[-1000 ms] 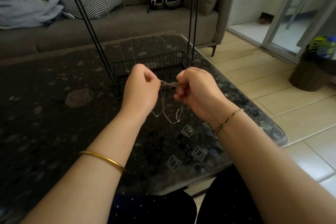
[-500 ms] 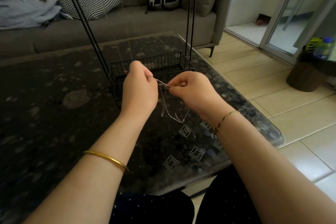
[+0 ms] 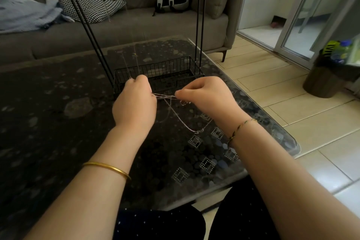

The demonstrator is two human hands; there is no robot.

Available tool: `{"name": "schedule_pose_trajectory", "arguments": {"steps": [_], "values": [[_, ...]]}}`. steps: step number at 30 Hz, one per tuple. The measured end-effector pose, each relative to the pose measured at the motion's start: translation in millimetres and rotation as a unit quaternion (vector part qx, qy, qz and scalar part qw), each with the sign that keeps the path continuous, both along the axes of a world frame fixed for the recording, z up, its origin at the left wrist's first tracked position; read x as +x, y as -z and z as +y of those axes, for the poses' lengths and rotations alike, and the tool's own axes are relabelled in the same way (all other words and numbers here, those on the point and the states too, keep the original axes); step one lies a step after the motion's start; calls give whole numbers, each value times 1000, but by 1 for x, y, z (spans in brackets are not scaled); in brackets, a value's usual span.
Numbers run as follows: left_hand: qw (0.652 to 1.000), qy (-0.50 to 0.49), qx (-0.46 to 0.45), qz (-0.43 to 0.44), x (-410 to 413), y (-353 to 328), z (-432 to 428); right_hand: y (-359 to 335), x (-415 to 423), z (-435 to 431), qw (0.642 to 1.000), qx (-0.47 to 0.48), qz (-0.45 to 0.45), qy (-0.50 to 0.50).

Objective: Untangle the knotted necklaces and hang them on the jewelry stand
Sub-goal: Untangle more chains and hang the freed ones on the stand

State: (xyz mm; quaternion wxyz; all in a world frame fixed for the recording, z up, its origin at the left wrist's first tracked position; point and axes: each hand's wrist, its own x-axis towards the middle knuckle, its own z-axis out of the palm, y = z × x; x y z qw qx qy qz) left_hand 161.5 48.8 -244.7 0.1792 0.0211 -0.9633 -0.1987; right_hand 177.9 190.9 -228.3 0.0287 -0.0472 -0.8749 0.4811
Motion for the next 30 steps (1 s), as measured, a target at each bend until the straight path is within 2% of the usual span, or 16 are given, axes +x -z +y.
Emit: {"name": "schedule_pose_trajectory", "arguments": {"steps": [4,5,7,8,11,14,17,20,22,24,30], "values": [[980,-4,196,-43,-9,1,-3,-1,2,-1,1000,-18,-13,-20],[959,-16,275,-63,-12,1,-4,-1,2,-1,999,-19,-12,-23],[891,-32,441,-102,-12,-2,-3,0,3,-2,999,-28,-12,-20],[864,-37,491,-106,-11,-2,-3,0,3,-2,999,-37,-15,-17],[832,-44,548,-76,-13,-5,-3,-1,4,-2,997,-66,-38,-7],[755,-42,649,-87,-13,-9,-2,-2,3,-2,996,-77,-37,-21],[694,-51,710,-108,-13,-11,-3,1,1,-3,997,-74,-24,-29],[601,-44,789,-123,-12,-15,-3,2,0,-3,996,-74,-24,-31],[567,-39,812,-135,-11,-16,-4,2,-1,-3,995,-93,-33,-32],[582,-36,799,-148,-10,-16,-5,1,-2,-3,995,-83,-37,-36],[685,-53,707,-171,-5,-17,-7,-1,3,-5,994,-81,-39,-67]]}}
